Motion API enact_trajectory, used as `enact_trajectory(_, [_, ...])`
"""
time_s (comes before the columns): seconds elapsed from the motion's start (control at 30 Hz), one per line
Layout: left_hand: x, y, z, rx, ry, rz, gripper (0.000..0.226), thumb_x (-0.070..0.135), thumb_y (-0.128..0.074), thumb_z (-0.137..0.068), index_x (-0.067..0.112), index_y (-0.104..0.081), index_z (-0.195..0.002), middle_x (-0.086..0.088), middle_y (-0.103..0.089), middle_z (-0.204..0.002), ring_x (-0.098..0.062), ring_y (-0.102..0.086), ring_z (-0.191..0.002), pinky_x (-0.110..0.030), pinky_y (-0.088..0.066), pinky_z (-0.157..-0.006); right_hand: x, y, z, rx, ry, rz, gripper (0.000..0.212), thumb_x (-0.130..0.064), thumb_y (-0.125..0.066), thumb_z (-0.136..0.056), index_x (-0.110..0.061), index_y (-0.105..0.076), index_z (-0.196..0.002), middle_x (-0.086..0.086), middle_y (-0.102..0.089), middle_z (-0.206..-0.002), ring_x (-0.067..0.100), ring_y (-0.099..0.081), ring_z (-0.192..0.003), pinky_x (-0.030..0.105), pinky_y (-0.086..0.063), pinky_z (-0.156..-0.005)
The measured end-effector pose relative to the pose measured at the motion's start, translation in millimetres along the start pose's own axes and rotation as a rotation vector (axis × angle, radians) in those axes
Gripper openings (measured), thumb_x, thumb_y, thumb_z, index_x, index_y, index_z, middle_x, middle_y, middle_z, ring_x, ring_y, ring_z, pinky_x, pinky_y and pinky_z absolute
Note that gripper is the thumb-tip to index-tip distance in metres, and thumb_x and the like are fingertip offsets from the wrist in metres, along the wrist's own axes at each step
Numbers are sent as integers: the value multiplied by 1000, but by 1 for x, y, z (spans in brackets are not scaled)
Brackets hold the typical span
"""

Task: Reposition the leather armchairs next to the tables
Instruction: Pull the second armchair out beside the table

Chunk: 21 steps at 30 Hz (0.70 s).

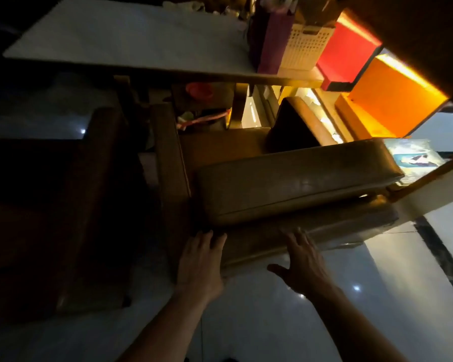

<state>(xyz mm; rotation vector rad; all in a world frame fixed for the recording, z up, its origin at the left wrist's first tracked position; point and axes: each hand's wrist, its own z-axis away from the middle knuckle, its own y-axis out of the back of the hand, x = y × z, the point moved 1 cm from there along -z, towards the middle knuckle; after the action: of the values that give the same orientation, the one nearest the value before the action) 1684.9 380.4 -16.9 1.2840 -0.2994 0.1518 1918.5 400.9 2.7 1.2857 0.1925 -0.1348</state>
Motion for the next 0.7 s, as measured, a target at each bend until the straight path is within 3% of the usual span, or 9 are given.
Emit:
enact_trajectory(0.17, [6, -33, -19, 54, 127, 10, 113, 70, -74, -66, 36, -8, -152, -4, -20, -154, -31, -27, -138, -46, -28, -115, 20, -28, -43, -21, 118, 78, 111, -63, -72, -70, -34, -2, -151, 13, -7, -161, 34, 0, -147, 52, -17, -118])
enact_trajectory(0.23, [10, -37, -20, 79, 147, -20, 119, 73, -73, -64, 34, -4, -152, -9, -17, -154, -35, -23, -140, -48, -26, -117, 20, -28, -48, 33, 135, 130, 116, -63, -76, -65, -32, -5, -151, 16, -13, -158, 37, -5, -145, 54, -18, -117])
enact_trajectory(0.33, [26, -45, -26, 98, 202, -103, 125, 77, -71, -61, 26, -3, -153, -18, -15, -152, -39, -21, -140, -50, -17, -120, 25, -29, -56, 27, 166, 191, 123, -64, -78, -61, -29, -3, -152, 18, -8, -158, 38, 4, -146, 57, -7, -118])
enact_trajectory(0.43, [40, -46, -34, 107, 247, -150, 124, 76, -73, -60, 22, -9, -151, -20, -20, -148, -39, -26, -137, -51, -15, -120, 32, -29, -64, 4, 195, 205, 125, -61, -81, -59, -28, -4, -152, 20, -8, -158, 38, 3, -146, 58, -6, -118])
enact_trajectory(0.6, [37, -51, -37, 130, 241, -175, 123, 70, -80, -56, 20, -17, -150, -15, -28, -144, -35, -33, -130, -47, -27, -115, 45, -31, -67, 13, 252, 183, 129, -51, -84, -63, -36, 8, -151, 15, 0, -161, 33, 16, -146, 56, -3, -119])
enact_trajectory(0.7, [34, -58, -38, 137, 255, -153, 125, 66, -85, -51, 20, -23, -149, -14, -30, -142, -37, -34, -131, -48, -31, -114, 50, -37, -67, 33, 269, 191, 129, -42, -86, -64, -34, 8, -152, 15, -2, -161, 33, 14, -146, 56, -5, -118])
